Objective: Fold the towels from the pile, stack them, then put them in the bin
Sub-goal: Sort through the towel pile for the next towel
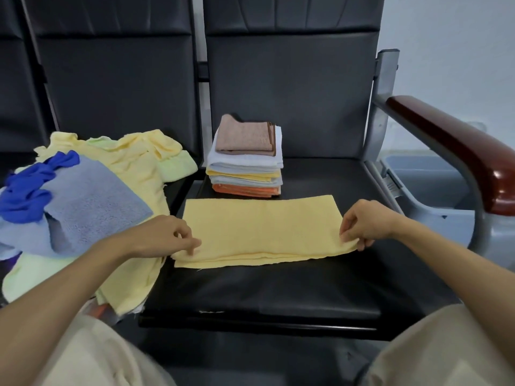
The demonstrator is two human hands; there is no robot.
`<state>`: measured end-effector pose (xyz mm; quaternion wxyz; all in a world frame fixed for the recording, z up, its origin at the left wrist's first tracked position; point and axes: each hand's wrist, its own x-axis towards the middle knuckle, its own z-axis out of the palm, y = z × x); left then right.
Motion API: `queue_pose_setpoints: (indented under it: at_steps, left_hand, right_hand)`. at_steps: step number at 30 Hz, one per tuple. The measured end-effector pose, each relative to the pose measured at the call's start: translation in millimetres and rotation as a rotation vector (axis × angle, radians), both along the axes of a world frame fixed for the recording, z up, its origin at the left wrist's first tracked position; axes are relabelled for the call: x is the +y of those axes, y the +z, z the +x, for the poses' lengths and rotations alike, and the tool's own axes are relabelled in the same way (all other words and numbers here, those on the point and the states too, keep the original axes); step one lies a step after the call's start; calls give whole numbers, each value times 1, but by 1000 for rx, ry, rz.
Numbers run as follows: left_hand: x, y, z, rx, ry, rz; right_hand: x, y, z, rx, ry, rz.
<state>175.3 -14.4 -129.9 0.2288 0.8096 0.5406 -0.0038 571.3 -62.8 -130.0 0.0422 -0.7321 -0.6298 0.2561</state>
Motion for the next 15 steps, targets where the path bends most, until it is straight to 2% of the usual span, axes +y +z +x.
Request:
queue_pose_setpoints:
  at_steps: [5, 7, 11, 15]
  left_hand:
    - [13, -11, 8, -60, 141, 149]
    - [22, -17, 10, -43, 208, 155]
    - [31, -24, 17, -39, 379, -14]
    - [37, -28, 23, 48, 390, -91]
  right_hand:
    - [13, -7, 5, -76, -181, 240]
    - [16, -13, 5, -107, -236, 202]
    - [21, -27, 5, -142, -233, 67]
    - [24, -22, -2, -90, -228, -36]
